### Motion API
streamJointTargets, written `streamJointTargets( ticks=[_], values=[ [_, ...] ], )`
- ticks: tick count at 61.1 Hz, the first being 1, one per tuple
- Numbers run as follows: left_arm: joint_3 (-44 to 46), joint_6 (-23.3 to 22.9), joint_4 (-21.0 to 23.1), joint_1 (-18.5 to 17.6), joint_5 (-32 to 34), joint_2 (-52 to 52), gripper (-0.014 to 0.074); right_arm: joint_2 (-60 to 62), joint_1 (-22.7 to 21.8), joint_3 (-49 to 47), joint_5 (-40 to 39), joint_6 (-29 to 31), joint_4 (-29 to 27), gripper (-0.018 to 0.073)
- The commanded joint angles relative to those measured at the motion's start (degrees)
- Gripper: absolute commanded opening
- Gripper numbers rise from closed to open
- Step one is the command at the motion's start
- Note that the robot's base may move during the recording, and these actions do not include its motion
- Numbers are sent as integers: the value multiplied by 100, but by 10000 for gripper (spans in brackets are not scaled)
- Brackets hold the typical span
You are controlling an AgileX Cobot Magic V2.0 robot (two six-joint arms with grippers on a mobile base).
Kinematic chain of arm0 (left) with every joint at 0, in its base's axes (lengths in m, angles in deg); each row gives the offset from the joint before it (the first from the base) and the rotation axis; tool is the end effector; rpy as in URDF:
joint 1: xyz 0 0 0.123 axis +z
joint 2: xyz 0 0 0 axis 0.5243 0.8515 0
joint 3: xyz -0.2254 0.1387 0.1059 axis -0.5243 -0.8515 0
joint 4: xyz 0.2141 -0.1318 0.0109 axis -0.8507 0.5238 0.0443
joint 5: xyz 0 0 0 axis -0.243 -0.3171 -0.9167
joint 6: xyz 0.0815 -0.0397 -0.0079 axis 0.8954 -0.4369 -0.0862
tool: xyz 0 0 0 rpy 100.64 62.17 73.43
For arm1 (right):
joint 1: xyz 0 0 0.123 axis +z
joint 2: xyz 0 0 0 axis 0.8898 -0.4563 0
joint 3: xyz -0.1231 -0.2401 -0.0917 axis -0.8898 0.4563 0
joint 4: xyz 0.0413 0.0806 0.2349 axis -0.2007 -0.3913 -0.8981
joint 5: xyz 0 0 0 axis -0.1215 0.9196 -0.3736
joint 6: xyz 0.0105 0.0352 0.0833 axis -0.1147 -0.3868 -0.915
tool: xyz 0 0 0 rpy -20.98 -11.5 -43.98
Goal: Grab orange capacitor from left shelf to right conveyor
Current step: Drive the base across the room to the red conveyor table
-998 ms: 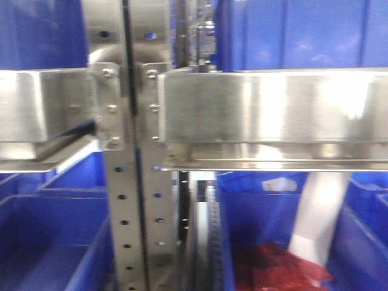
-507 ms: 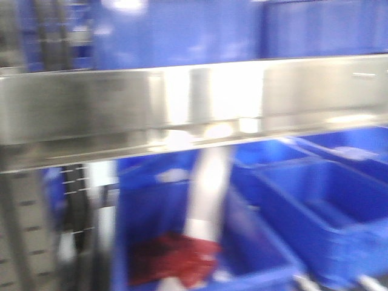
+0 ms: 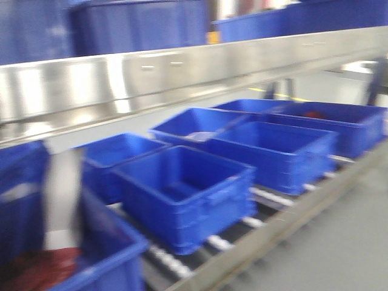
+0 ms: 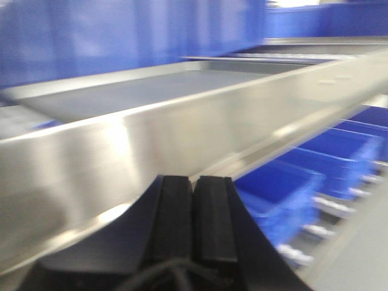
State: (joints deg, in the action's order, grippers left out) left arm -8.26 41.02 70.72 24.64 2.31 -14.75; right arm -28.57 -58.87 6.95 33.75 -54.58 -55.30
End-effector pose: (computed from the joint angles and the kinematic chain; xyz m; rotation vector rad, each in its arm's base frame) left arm 0.0562 -0.0074 0.1975 0.0632 1.5681 -0.1356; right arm 0.0205 -0.0008 0.3095 -0.0323 1.5757 0.0394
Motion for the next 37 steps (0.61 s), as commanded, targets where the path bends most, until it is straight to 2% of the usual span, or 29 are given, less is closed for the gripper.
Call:
streamJointTargets(
  ticks=[1,37],
  values=[
    [18,-9,10,-36,501,-68,-127,-92,-40,-161,-559,40,50,67],
    [18,-9,10,-36,501,-68,-127,-92,-40,-161,-559,40,50,67]
  ],
)
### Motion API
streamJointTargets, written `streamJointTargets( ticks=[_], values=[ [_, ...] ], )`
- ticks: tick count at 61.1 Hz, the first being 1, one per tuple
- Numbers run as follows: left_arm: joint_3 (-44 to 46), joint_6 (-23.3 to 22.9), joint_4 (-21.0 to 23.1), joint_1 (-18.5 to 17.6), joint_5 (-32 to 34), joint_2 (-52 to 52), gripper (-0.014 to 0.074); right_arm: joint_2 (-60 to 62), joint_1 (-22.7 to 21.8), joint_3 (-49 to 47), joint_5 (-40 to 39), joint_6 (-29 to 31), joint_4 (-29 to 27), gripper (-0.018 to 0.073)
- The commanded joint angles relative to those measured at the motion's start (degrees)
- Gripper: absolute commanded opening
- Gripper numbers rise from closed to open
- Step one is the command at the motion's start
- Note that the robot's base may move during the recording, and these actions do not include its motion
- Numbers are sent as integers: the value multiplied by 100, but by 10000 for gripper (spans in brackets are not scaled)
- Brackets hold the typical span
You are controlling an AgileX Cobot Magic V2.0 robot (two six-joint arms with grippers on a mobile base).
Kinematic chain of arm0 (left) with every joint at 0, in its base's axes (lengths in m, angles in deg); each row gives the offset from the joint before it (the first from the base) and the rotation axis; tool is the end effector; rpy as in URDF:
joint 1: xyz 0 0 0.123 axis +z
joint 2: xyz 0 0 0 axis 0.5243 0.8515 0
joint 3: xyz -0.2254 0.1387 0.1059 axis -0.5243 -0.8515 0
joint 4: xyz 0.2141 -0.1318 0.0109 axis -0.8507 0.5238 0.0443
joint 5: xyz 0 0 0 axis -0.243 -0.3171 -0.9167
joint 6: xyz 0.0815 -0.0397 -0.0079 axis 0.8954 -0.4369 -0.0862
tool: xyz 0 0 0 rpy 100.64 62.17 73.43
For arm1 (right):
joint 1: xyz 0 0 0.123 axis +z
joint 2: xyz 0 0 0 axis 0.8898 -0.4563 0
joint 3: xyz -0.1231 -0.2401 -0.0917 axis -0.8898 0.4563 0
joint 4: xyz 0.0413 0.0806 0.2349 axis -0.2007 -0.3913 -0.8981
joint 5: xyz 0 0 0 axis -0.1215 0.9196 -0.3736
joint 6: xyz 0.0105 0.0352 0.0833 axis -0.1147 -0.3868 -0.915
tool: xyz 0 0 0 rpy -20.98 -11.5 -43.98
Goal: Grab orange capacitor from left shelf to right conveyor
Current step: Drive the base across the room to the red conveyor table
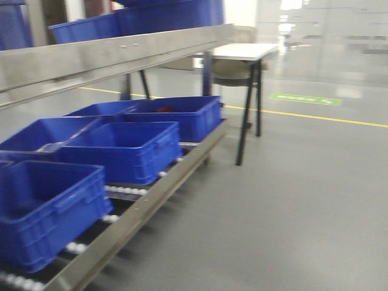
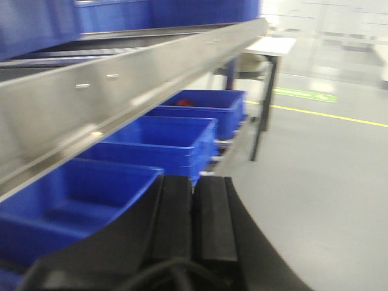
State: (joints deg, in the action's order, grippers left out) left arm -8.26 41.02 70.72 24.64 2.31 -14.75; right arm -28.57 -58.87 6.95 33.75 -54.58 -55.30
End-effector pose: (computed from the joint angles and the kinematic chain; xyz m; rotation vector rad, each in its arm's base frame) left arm 0.0562 -0.0074 0.1975 0.0632 1.5681 -0.1356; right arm 0.0205 -0.0008 0.3095 -0.0323 1.5757 0.0394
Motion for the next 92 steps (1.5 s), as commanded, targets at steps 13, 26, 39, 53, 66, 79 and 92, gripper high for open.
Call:
streamJointTargets(
  ticks=[13,26,39,53,66,79,92],
  values=[
    [18,-9,10,-36,501,-68,-127,-92,-40,-161,-559,40,50,67],
    [18,-9,10,-36,501,-68,-127,-92,-40,-161,-559,40,50,67],
    [18,-9,10,-36,501,-68,-127,-92,-40,-161,-559,40,50,67],
    [18,-9,10,-36,501,-68,-127,-92,-40,-161,-559,40,50,67],
    [18,-9,10,-36,501,-68,-127,-92,-40,-161,-559,40,50,67],
    [18,-9,10,-36,501,-68,-127,-92,-40,-161,-559,40,50,67],
    [18,-9,10,-36,501,-68,-127,-92,-40,-161,-559,40,50,67]
  ],
)
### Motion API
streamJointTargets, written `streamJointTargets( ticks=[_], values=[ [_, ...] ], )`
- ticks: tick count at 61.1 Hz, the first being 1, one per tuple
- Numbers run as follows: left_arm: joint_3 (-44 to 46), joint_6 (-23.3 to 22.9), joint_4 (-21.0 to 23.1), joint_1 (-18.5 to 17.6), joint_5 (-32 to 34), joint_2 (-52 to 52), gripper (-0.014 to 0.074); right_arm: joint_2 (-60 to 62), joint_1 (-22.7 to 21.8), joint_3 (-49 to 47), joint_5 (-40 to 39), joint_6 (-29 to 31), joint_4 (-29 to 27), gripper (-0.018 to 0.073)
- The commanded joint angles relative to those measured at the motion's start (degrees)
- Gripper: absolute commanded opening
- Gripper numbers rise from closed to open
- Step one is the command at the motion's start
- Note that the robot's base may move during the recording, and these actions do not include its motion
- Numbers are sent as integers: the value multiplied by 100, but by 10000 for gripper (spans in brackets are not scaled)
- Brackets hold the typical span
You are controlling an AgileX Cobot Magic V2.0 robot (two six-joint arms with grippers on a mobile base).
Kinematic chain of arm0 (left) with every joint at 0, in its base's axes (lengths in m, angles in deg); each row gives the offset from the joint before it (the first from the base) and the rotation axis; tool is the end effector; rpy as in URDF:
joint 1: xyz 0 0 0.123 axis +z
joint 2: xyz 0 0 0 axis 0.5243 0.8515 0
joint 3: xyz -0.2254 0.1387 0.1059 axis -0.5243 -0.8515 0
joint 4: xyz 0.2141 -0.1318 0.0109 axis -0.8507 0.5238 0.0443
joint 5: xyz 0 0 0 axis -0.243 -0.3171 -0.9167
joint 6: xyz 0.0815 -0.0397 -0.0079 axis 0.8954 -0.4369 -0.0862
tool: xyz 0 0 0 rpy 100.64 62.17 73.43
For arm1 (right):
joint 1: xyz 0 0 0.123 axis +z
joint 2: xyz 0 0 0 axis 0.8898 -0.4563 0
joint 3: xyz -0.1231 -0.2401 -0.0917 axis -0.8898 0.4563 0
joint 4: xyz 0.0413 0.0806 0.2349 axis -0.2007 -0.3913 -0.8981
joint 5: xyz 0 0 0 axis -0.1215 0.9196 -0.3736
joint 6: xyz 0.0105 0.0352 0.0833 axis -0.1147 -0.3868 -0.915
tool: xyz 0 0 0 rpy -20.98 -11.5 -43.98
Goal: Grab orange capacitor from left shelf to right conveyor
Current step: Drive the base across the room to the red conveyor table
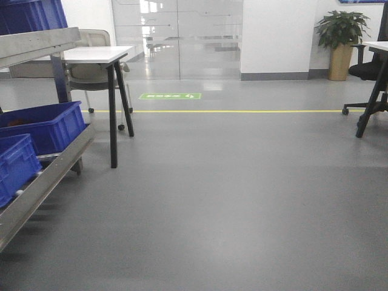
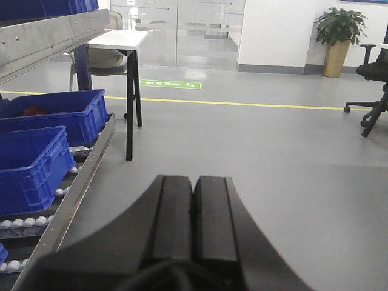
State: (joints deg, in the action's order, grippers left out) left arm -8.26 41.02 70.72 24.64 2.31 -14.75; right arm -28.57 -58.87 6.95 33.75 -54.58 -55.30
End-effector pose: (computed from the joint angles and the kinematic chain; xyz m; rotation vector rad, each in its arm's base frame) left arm 0.0562 -0.0074 0.1975 0.0632 1.5681 -0.1356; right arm 0.0205 -0.0008 0.3095 -0.0323 1.5757 0.0394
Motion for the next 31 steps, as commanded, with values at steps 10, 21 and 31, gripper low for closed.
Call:
streamJointTargets(
  ticks=[10,21,31],
  values=[
    [18,-9,10,-36,501,-68,-127,-92,-40,-161,-559,40,50,67],
    [18,-9,10,-36,501,-68,-127,-92,-40,-161,-559,40,50,67],
    [18,-9,10,-36,501,-68,-127,-92,-40,-161,-559,40,50,67]
  ],
)
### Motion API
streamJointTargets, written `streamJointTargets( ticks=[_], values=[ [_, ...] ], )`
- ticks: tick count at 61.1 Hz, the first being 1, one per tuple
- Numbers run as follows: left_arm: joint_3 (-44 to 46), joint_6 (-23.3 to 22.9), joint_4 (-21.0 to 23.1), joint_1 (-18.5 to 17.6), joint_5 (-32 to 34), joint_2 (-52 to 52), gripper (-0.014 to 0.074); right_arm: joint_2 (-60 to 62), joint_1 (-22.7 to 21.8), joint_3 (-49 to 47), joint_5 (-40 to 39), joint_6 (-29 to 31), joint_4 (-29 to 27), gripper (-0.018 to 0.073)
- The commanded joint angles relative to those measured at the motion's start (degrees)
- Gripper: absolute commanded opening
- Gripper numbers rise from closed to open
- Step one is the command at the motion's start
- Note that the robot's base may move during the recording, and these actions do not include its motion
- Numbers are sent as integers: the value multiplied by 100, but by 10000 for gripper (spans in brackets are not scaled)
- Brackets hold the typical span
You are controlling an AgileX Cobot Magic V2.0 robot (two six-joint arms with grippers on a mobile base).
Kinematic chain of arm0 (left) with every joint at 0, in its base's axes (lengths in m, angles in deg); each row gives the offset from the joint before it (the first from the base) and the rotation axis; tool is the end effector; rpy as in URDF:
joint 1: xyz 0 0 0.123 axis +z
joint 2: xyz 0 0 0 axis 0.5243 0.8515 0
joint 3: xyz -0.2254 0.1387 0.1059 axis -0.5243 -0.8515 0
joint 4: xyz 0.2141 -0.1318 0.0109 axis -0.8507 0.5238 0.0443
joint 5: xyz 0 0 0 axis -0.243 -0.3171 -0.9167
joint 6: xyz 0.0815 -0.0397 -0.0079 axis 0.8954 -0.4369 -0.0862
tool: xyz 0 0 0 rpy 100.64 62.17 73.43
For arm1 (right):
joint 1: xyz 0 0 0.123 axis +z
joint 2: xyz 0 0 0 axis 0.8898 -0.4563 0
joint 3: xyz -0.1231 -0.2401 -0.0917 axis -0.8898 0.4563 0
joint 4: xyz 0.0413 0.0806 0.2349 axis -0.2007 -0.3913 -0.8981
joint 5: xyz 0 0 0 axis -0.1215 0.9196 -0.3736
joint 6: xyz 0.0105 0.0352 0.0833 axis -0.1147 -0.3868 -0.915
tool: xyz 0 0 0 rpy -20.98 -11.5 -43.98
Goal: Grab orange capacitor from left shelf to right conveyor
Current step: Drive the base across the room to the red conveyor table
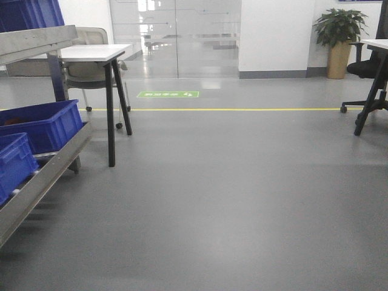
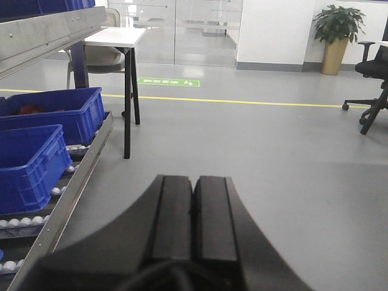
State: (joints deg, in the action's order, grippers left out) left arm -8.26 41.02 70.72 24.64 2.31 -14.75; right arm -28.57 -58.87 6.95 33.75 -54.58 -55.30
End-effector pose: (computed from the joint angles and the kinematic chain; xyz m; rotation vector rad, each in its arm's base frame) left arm 0.0562 -0.0074 0.1975 0.0632 1.5681 -0.1356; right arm 0.0205 -0.0008 0.3095 -0.0323 1.5757 0.0394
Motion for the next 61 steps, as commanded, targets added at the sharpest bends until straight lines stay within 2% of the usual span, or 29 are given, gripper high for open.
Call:
streamJointTargets(
  ticks=[1,61],
  values=[
    [18,-9,10,-36,501,-60,-127,-92,-40,-161,-559,40,50,67],
    [18,-9,10,-36,501,-60,-127,-92,-40,-161,-553,40,50,67]
  ],
)
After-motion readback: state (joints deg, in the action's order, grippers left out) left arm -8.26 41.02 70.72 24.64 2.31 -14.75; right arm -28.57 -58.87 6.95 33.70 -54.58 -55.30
